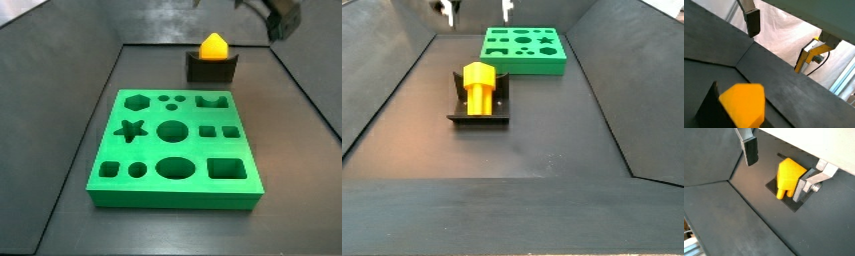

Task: Pick up the 3 prong object. Move up. Place the 3 prong object on the fixture. Regrasp the 3 prong object. Move to above the board. Insert the 3 prong object.
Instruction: Regrasp the 3 prong object.

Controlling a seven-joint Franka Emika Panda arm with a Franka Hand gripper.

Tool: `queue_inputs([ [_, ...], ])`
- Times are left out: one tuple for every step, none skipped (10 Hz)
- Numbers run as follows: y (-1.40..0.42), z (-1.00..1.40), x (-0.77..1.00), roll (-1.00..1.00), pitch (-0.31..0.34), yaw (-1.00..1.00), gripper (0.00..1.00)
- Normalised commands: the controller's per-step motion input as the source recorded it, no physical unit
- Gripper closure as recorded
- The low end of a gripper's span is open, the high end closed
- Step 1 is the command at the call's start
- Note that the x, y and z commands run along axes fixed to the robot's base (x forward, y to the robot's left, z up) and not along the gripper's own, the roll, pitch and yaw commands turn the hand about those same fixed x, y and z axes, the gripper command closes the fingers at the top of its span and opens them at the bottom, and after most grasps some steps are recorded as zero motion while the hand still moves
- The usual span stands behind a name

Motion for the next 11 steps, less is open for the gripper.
queue_inputs([
  [0.05, -1.0, 0.07, 0.1, -0.04, 0.11, 0.0],
  [0.05, -1.0, 0.08, 0.07, -0.06, 0.08, 0.0],
  [0.04, -1.0, 0.08, 0.07, -0.068, 0.07, 0.0],
  [0.04, -1.0, 0.09, 0.06, -0.075, 0.05, 0.0],
  [0.03, -1.0, 0.1, 0.06, -0.073, 0.03, 0.0],
  [0.02, -1.0, 0.11, 0.06, -0.063, 0.01, 0.0],
  [0.02, -0.98, 0.11, 0.06, -0.058, 0.0, 0.0],
  [0.01, -0.73, 0.09, 0.06, -0.044, -0.01, 0.0],
  [0.01, -0.64, 0.08, 0.05, -0.038, -0.01, 0.0],
  [0.01, -0.45, 0.07, 0.05, -0.027, -0.01, 0.0],
  [0.0, -0.26, 0.07, 0.05, -0.015, 0.0, 0.0],
])
